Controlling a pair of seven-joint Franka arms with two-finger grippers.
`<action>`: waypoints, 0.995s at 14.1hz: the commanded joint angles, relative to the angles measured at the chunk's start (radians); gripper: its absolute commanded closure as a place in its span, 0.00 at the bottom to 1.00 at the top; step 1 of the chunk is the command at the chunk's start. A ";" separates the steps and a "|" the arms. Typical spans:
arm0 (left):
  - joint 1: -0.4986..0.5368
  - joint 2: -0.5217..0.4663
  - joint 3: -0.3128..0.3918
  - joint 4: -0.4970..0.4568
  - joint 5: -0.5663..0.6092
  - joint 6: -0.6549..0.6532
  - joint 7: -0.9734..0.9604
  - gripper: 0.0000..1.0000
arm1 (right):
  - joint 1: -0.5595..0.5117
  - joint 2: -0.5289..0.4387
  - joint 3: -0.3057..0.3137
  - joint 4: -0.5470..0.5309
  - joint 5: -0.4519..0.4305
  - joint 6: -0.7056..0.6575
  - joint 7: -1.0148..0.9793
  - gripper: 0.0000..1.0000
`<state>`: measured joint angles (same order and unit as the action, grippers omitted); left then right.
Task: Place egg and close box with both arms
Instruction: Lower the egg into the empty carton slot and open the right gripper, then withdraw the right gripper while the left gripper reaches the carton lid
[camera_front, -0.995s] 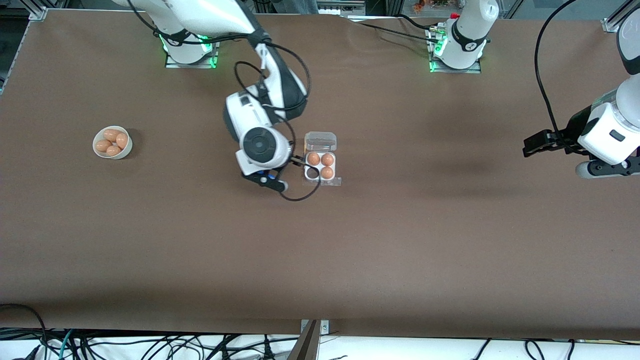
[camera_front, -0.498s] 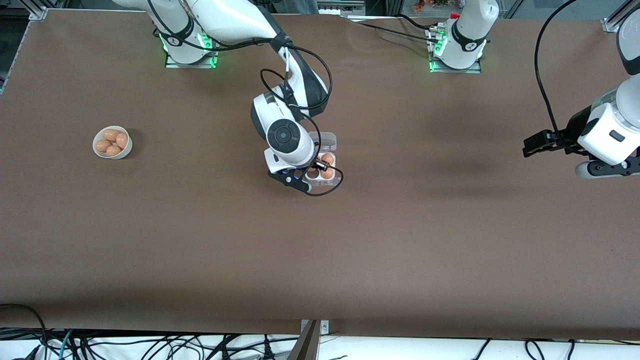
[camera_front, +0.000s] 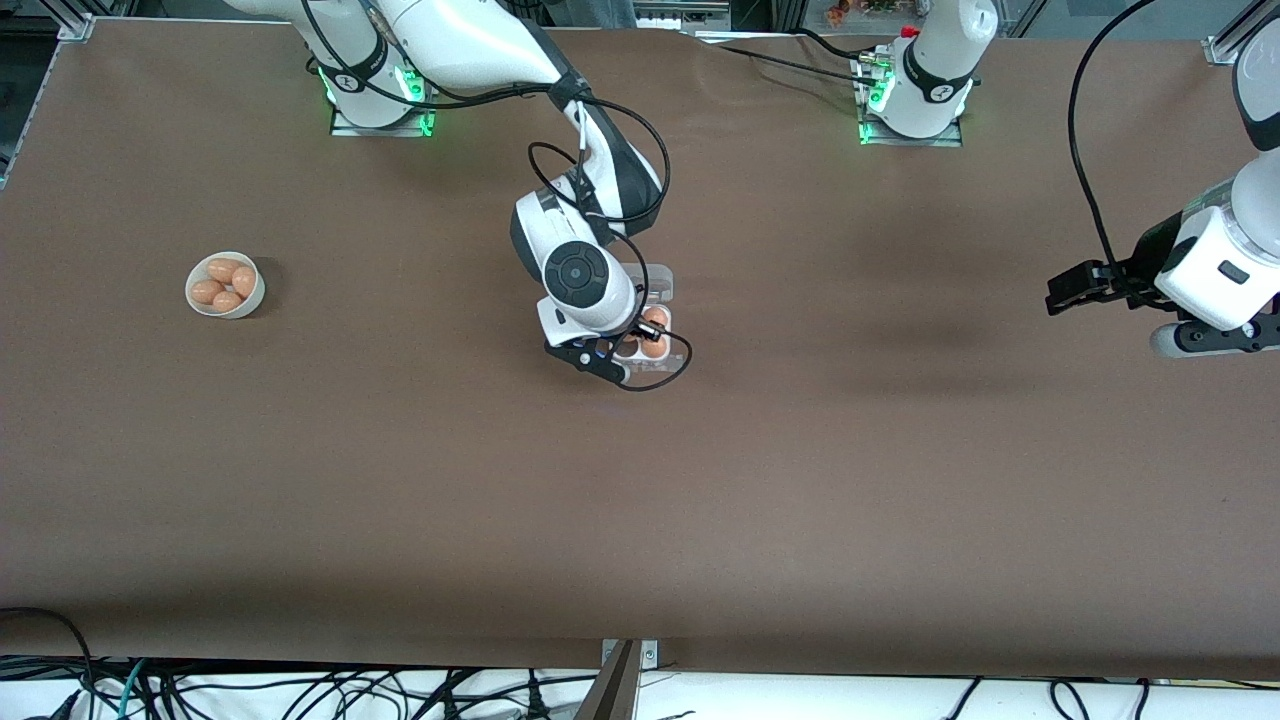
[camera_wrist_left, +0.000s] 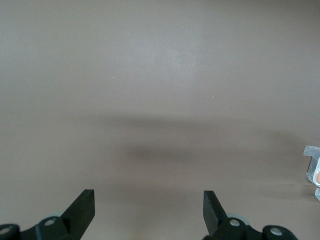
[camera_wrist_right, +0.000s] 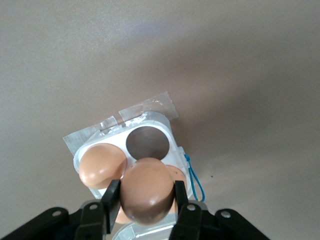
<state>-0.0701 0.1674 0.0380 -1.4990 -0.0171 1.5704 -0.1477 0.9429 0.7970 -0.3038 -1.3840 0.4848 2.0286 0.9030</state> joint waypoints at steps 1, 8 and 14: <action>-0.013 0.001 0.000 0.008 -0.020 -0.009 0.010 0.30 | -0.009 0.027 0.009 0.031 0.014 0.001 0.010 0.58; -0.102 0.020 0.000 0.008 -0.112 -0.025 -0.121 0.70 | -0.009 0.034 0.008 0.033 0.014 0.053 0.011 0.00; -0.250 0.078 0.000 0.009 -0.228 -0.076 -0.231 0.90 | -0.094 -0.014 -0.001 0.048 0.012 0.009 0.001 0.00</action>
<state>-0.2720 0.2226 0.0296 -1.5004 -0.2050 1.5090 -0.3257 0.8989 0.8156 -0.3142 -1.3433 0.4857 2.0732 0.9068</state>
